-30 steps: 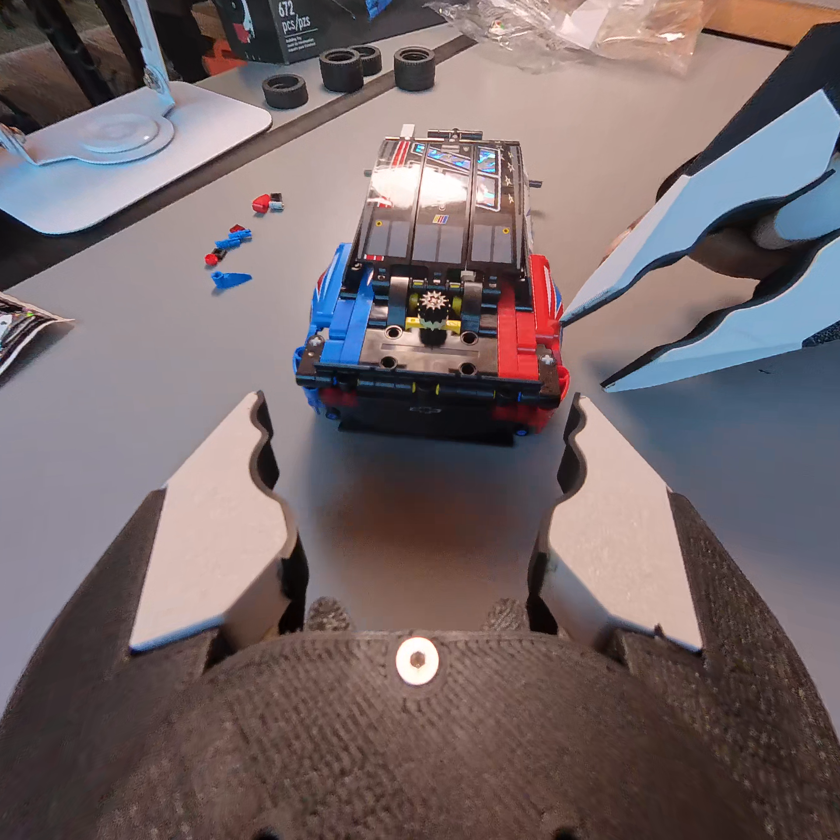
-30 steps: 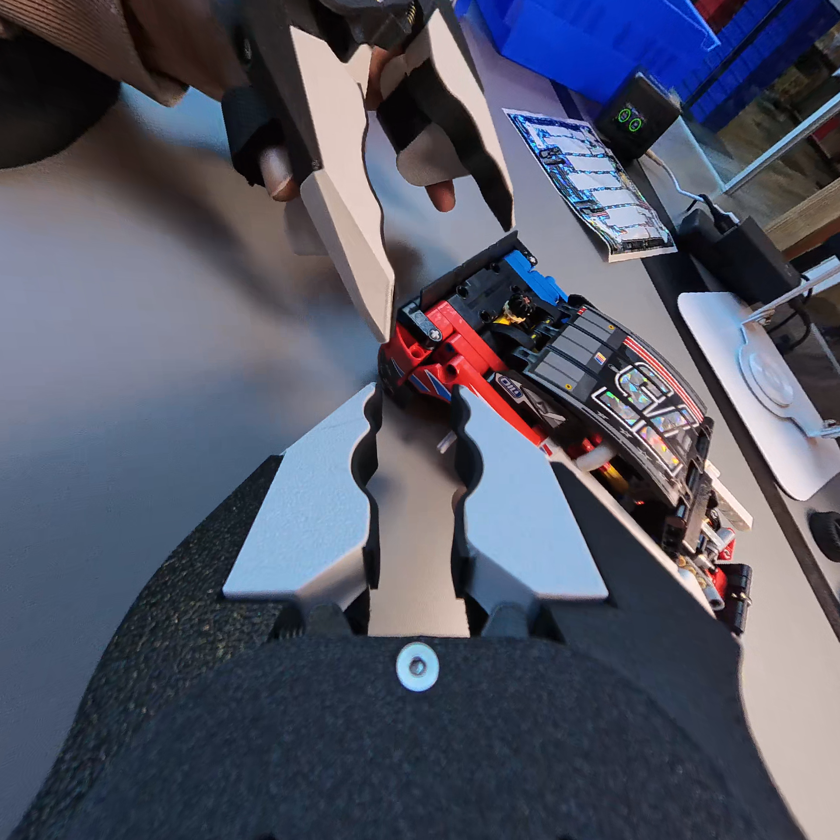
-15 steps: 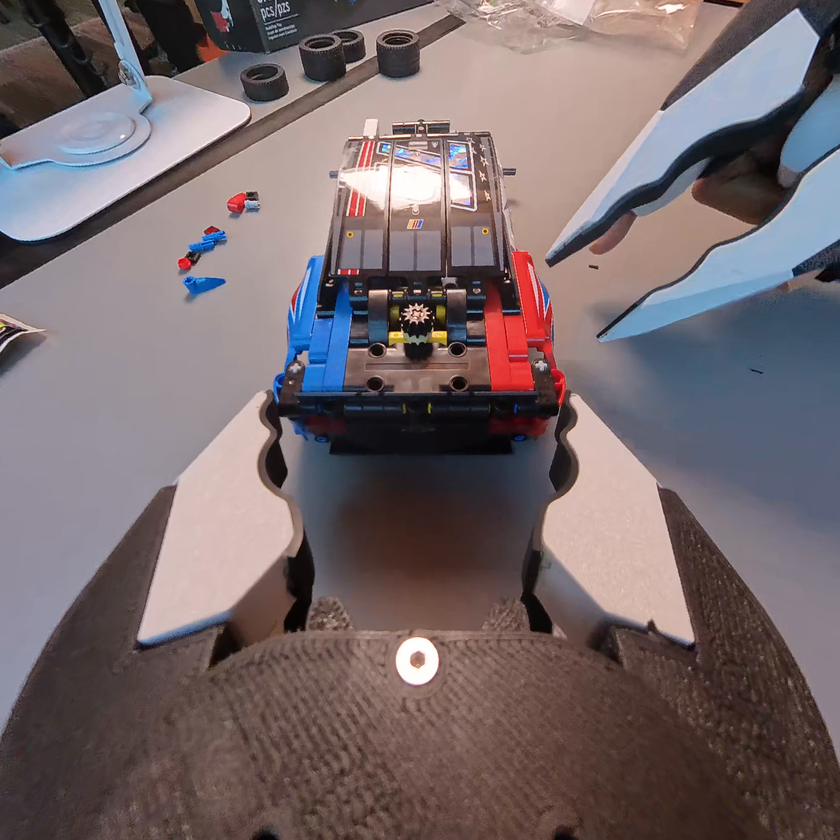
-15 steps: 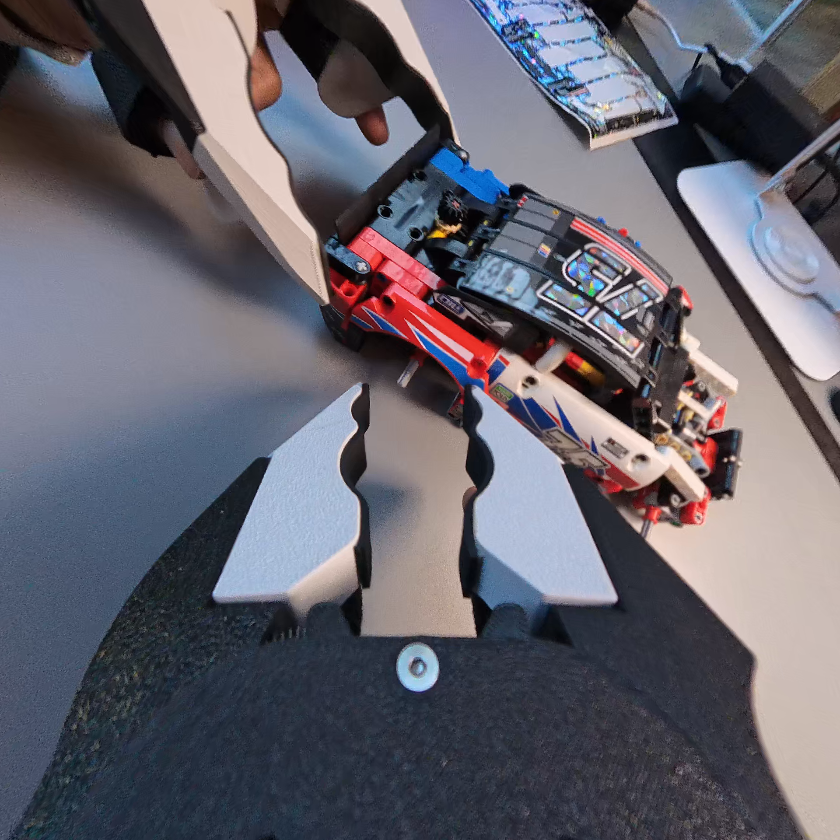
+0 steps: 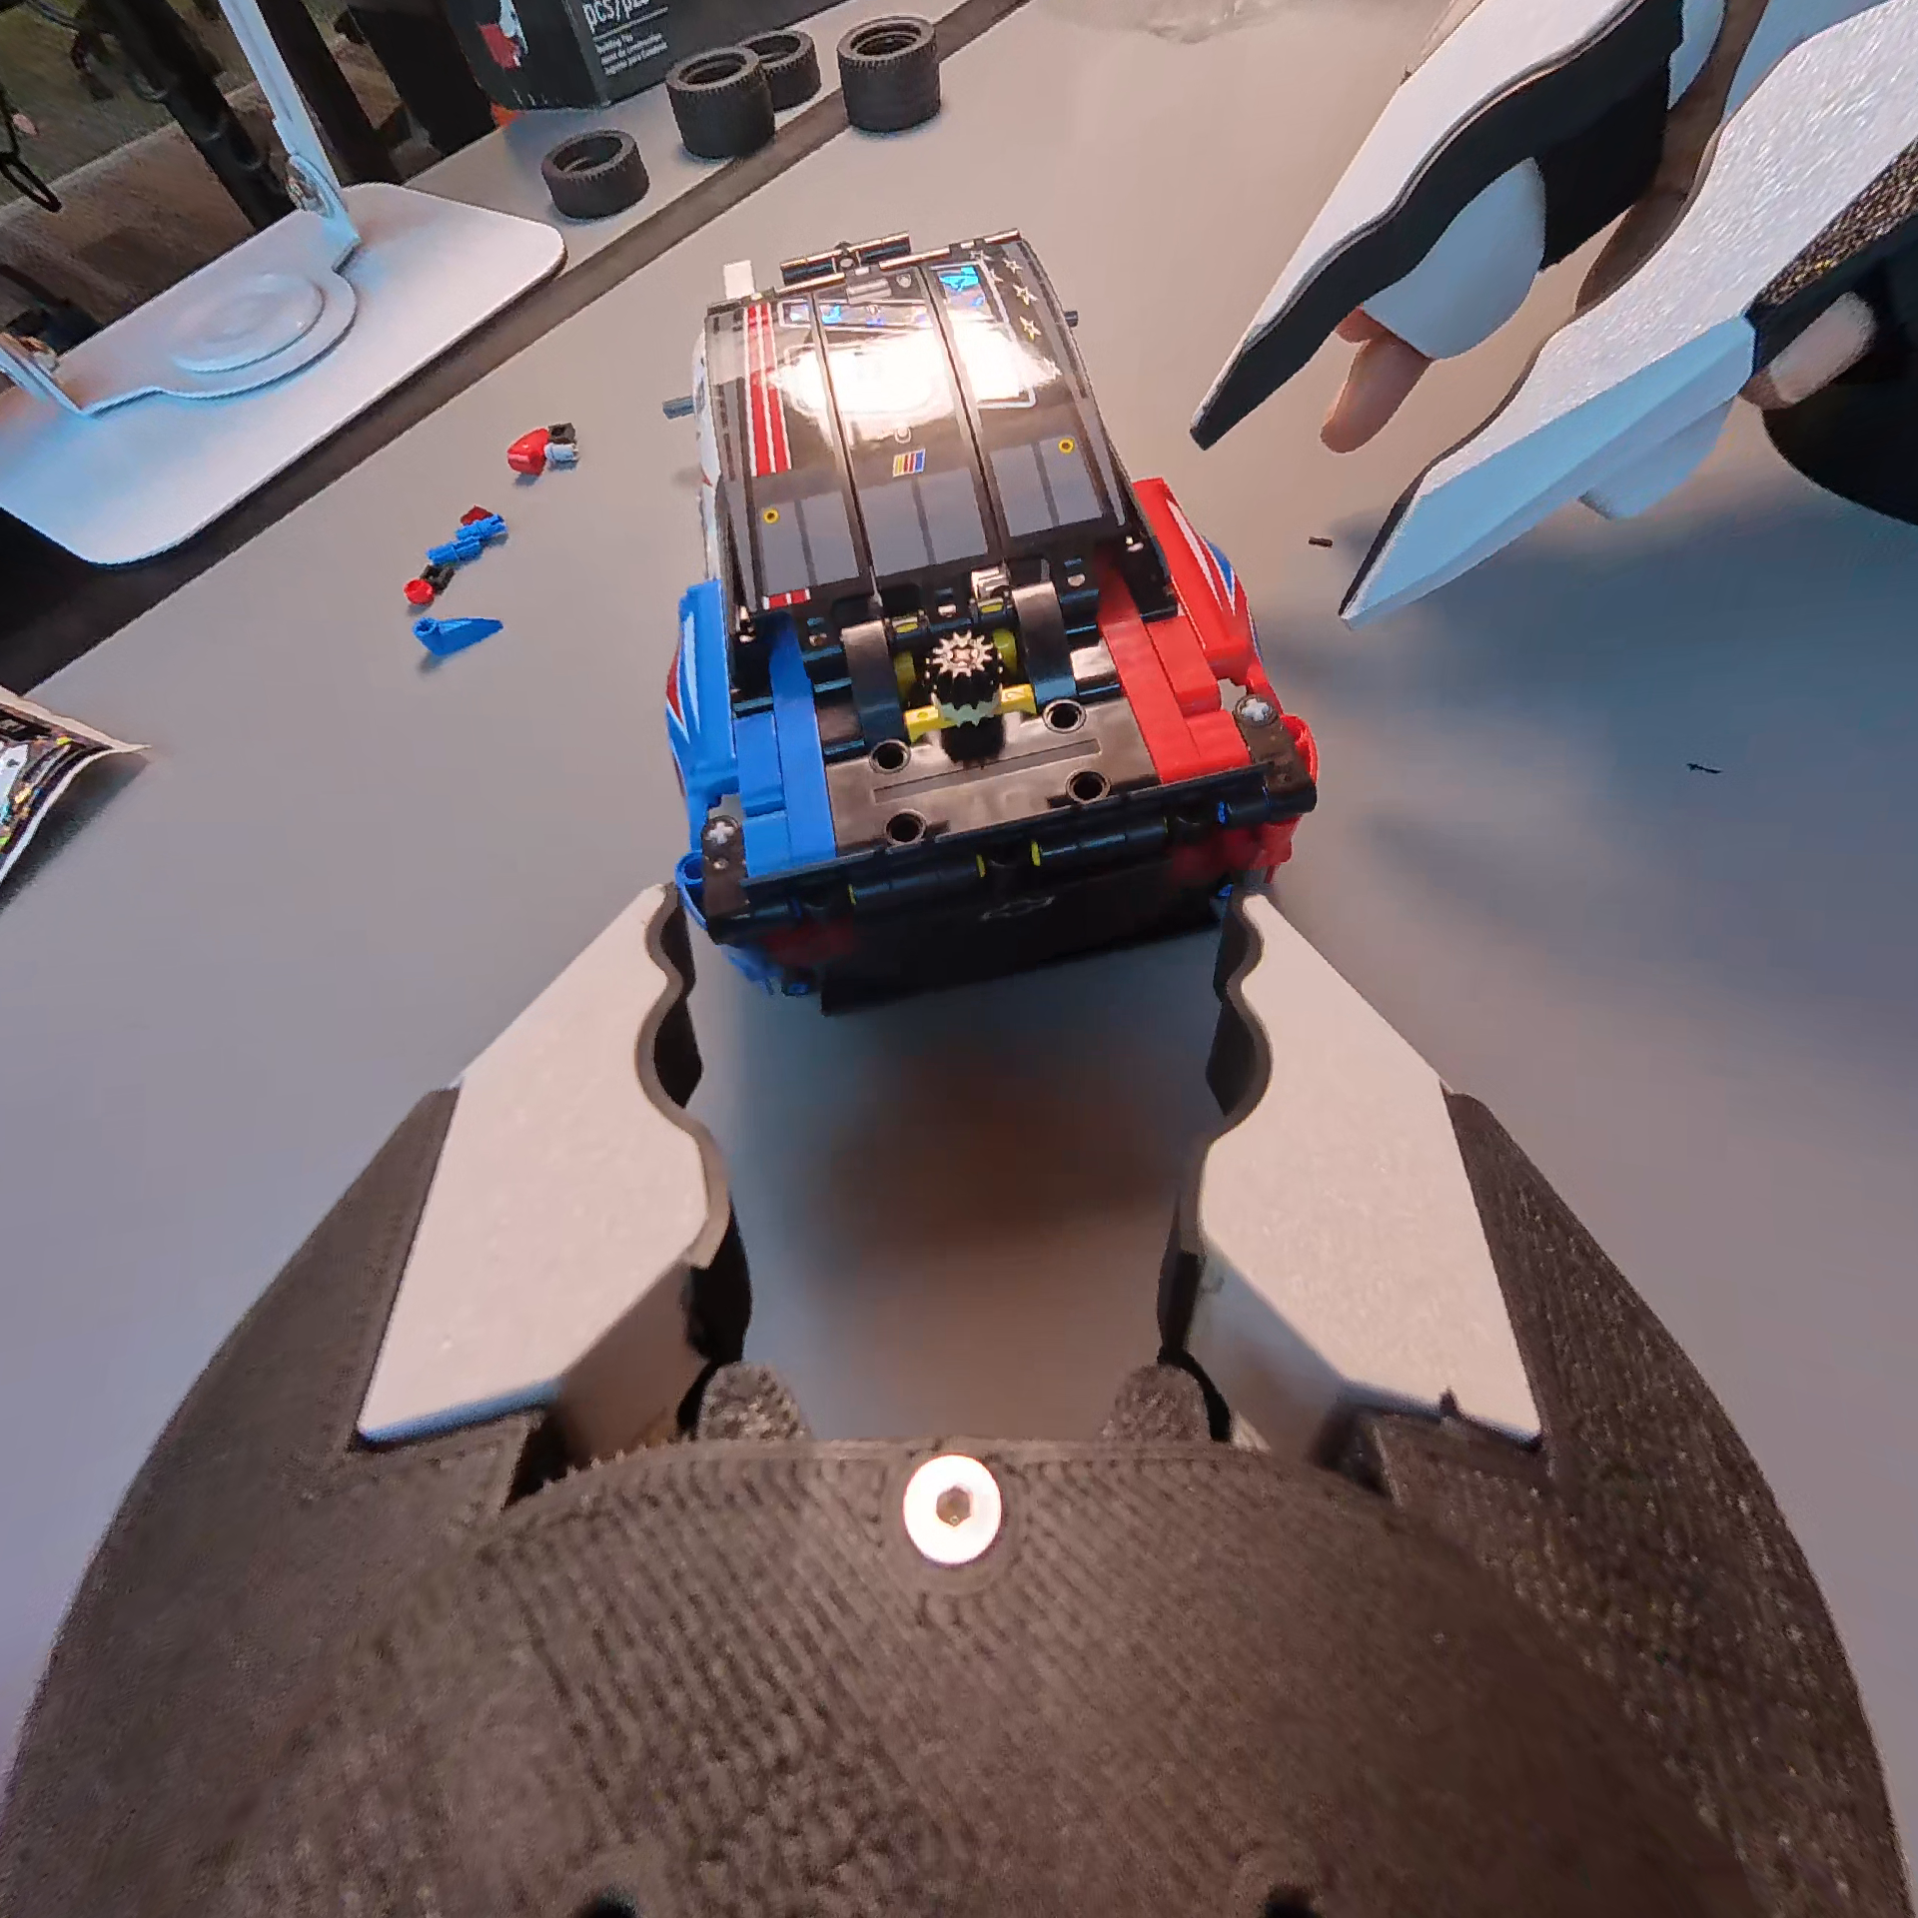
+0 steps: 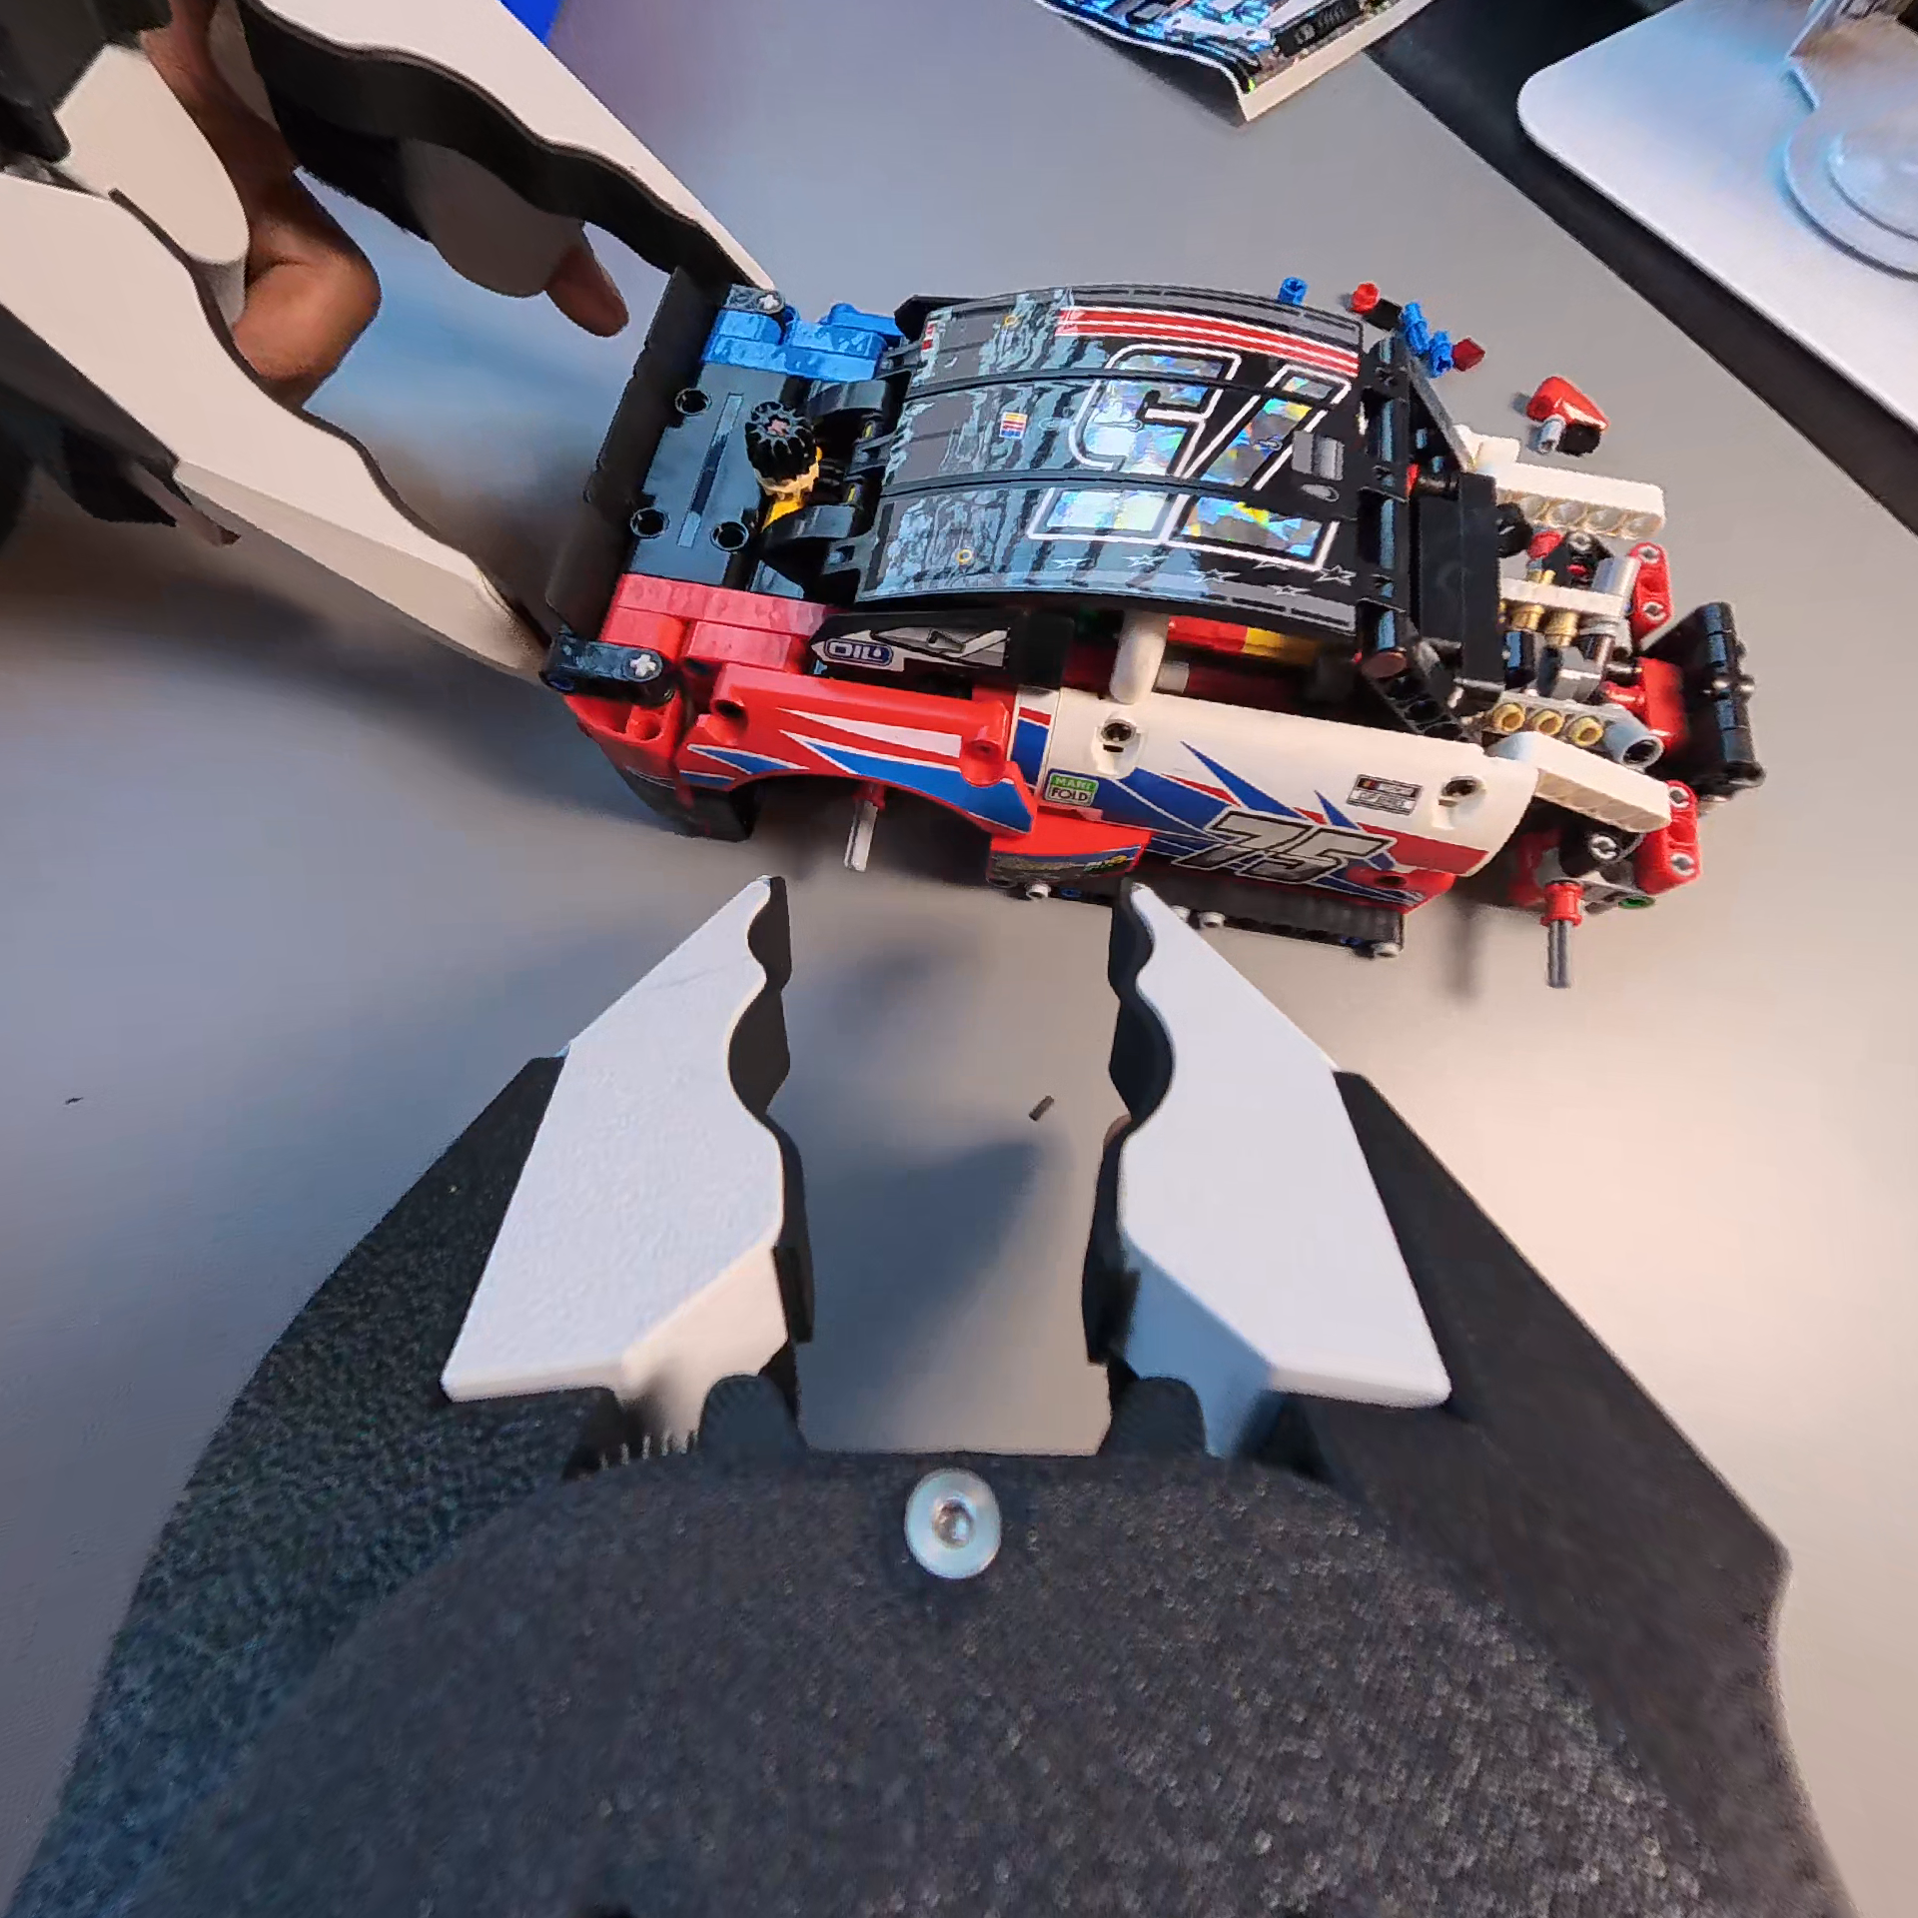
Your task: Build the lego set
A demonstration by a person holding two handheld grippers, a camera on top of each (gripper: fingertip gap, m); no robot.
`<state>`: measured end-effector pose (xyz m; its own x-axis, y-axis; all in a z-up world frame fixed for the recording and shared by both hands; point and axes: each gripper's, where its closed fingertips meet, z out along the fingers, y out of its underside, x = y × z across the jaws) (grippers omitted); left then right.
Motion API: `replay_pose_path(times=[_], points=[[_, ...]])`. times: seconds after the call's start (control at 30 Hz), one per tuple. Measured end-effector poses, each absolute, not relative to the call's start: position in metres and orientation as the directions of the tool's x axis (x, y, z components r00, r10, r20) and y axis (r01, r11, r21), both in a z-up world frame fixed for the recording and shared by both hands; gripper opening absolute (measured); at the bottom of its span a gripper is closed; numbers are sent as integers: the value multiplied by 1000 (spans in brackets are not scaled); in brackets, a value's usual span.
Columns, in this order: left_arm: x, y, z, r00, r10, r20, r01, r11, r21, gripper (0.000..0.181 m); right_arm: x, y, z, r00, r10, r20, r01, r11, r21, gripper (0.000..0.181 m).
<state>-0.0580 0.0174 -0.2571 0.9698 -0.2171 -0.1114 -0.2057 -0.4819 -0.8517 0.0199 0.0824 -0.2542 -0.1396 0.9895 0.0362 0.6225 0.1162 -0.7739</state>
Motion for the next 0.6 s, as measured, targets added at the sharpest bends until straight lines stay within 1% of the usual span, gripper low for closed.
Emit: replay_pose_path(times=[0.13,0.37,0.5,0.6], points=[[-58,19,-259,965,-219,-142,-234,-481,-845,102,19,79,-255,-156,987,29,615,120,-779,58],[-56,20,-259,967,-226,-122,-218,-474,-853,103,20,75,-263,-173,981,85,633,177,-754,57],[-56,21,-261,964,-222,-147,-239,-478,-845,103,19,77,-252,-167,984,61,592,149,-792,55],[-58,22,-260,963,-222,-152,-243,-478,-844,104,15,66,-250,-208,977,51,557,162,-814,47]])
